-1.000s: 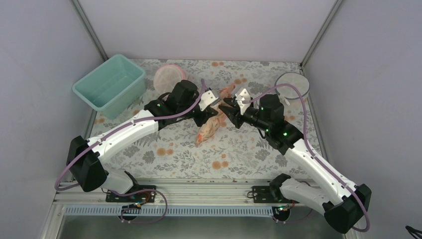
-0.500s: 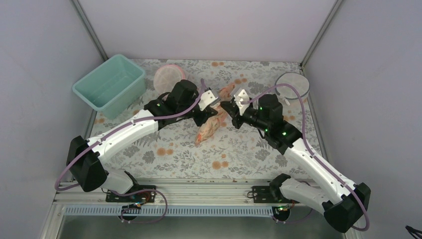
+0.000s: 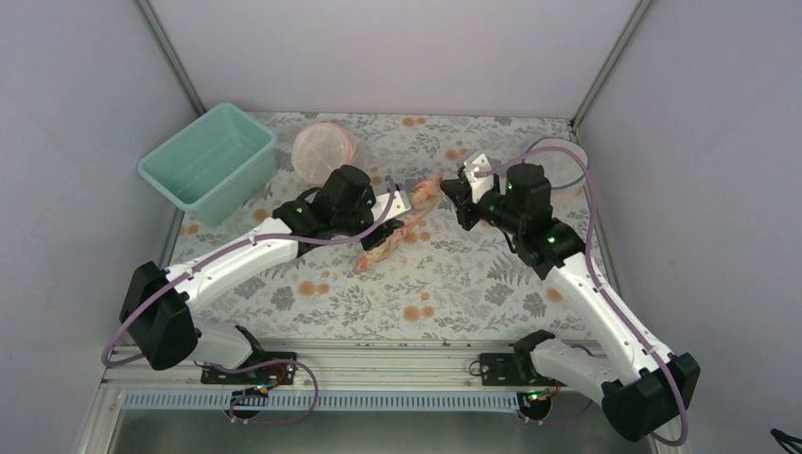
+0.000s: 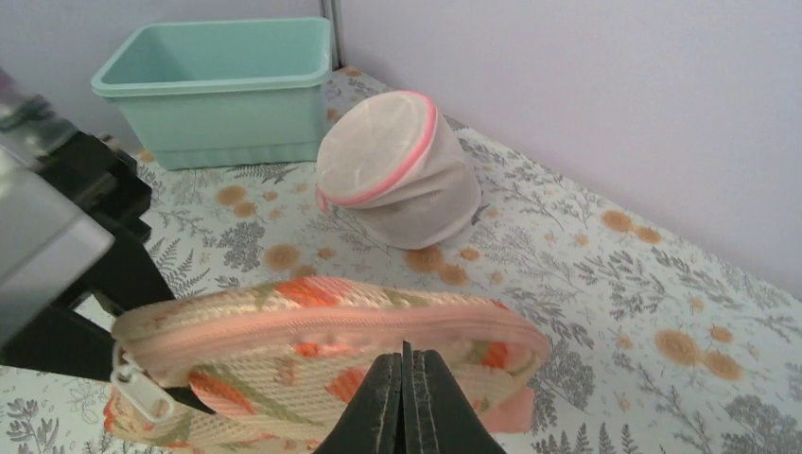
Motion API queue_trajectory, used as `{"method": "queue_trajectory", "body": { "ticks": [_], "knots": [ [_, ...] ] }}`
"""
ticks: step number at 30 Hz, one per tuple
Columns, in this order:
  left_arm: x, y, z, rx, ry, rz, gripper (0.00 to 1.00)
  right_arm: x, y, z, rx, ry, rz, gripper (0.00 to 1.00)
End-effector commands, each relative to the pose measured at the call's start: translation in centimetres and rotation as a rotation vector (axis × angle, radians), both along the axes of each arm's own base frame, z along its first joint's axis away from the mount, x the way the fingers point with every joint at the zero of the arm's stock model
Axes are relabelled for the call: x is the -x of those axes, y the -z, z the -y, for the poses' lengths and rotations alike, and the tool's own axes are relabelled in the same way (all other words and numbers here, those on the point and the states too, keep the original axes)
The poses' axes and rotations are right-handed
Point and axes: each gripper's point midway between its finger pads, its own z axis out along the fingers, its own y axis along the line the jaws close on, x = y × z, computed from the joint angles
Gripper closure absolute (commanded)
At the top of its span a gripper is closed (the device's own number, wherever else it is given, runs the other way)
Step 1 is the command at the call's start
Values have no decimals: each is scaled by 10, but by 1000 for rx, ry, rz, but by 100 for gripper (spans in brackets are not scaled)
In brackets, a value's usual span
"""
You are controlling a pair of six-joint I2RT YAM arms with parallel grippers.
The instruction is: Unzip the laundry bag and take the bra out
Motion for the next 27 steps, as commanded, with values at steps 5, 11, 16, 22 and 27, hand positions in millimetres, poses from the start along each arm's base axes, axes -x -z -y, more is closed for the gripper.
{"method": "queue_trajectory", "body": {
  "ticks": [5, 11, 16, 22, 27],
  "knots": [
    [-3, -32, 0, 104, -24, 12, 98, 33, -7, -19, -54, -167, -3, 85],
    [2, -34, 4, 140, -18, -46, 98, 52, -19, -17, -47, -130, 271, 69],
    [0, -40, 9, 152, -11, -51, 98, 55, -18, -28, 70, -122, 506, 57],
    [-2, -40, 11, 152, -12, -56, 98, 50, -6, -45, 157, -148, 563, 64],
    [-2, -41, 13, 156, -8, -61, 98, 46, -4, -47, 166, -134, 559, 66]
  ]
}}
